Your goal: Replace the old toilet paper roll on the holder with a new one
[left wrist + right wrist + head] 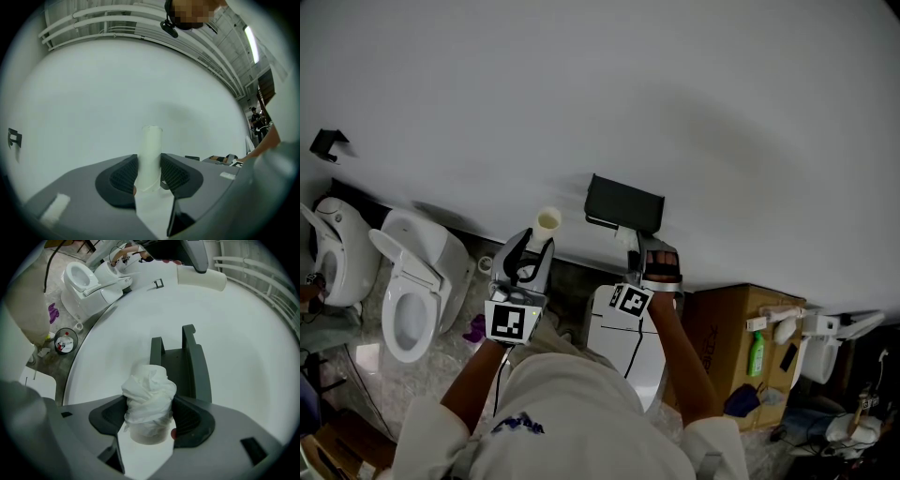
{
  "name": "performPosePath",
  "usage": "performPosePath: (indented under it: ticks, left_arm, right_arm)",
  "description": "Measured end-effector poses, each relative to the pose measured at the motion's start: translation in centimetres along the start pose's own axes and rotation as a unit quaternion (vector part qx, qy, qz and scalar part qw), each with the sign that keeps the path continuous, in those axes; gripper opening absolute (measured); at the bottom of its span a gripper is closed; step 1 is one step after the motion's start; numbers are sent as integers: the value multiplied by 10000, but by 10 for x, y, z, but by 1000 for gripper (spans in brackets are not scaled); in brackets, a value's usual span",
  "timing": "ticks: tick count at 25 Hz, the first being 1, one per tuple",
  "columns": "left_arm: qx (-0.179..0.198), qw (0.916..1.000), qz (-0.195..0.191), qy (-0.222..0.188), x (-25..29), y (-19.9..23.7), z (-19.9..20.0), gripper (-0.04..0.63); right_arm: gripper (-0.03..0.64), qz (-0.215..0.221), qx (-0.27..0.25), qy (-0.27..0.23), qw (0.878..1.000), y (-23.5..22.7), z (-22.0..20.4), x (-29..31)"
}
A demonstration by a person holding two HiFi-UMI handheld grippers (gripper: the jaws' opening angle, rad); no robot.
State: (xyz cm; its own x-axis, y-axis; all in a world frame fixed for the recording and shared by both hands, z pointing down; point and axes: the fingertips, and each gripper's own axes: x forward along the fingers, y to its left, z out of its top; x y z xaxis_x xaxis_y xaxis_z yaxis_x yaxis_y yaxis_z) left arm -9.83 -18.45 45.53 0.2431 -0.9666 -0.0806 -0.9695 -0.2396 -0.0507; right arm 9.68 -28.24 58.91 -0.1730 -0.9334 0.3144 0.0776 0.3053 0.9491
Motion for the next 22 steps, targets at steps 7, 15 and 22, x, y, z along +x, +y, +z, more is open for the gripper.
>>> performPosePath:
  ticks: [7, 15, 22]
  left_arm:
    - [-187, 9996, 46, -211, 2, 1, 11, 156]
    - [-134, 9996, 28, -233, 2, -1, 13, 155]
    - [-119, 9997, 106, -185, -4, 3, 10, 156]
  right_arm:
    - [298, -28, -1, 39, 10000, -1, 5, 1]
    - [298, -60, -58, -36, 10000, -2, 16, 1]
    - [298, -98, 20, -5, 10000, -1, 21, -1]
